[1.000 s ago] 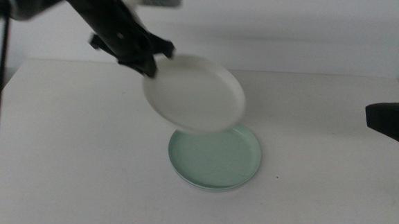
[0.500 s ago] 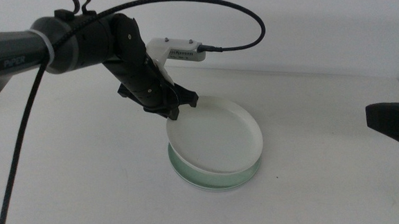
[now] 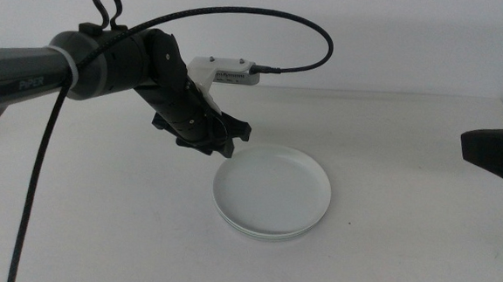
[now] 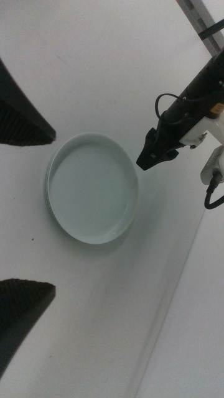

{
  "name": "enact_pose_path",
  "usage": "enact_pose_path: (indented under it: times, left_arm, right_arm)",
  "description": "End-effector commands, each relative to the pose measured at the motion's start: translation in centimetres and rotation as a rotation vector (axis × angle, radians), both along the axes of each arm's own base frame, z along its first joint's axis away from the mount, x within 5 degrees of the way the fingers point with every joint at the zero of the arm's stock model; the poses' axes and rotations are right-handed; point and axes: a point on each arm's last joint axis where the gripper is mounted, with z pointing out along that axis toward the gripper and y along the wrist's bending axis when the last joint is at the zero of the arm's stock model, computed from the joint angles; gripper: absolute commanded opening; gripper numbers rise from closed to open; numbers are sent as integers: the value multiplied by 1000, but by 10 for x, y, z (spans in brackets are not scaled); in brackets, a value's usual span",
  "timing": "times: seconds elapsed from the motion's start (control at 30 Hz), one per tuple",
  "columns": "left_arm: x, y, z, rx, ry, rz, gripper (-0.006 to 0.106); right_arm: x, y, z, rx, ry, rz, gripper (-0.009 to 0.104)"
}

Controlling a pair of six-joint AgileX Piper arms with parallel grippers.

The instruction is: Stack the three bowls on top of each other.

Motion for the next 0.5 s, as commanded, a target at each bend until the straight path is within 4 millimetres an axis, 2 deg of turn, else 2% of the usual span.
enact_pose_path:
  times: [0.0,0.07,0.13,0.3,0.47]
  left_arm:
    - [-2,-1,35,-56,-100,9,56]
    - [-2,4,44,-51,-128,10,76]
    - [-4,11,57,-53,-145,16,91]
    - [-17,36,94,-47,-175,37,90]
    - [-40,66,137,-50,-224,60,90]
  right_arm:
    - [1,-1,12,33,-74,-23,56]
    - [1,-1,12,33,-74,-23,56]
    - [1,-1,12,33,-74,-23,56]
    - [1,-1,12,33,-74,-23,56]
    - [1,-1,12,33,-74,-23,56]
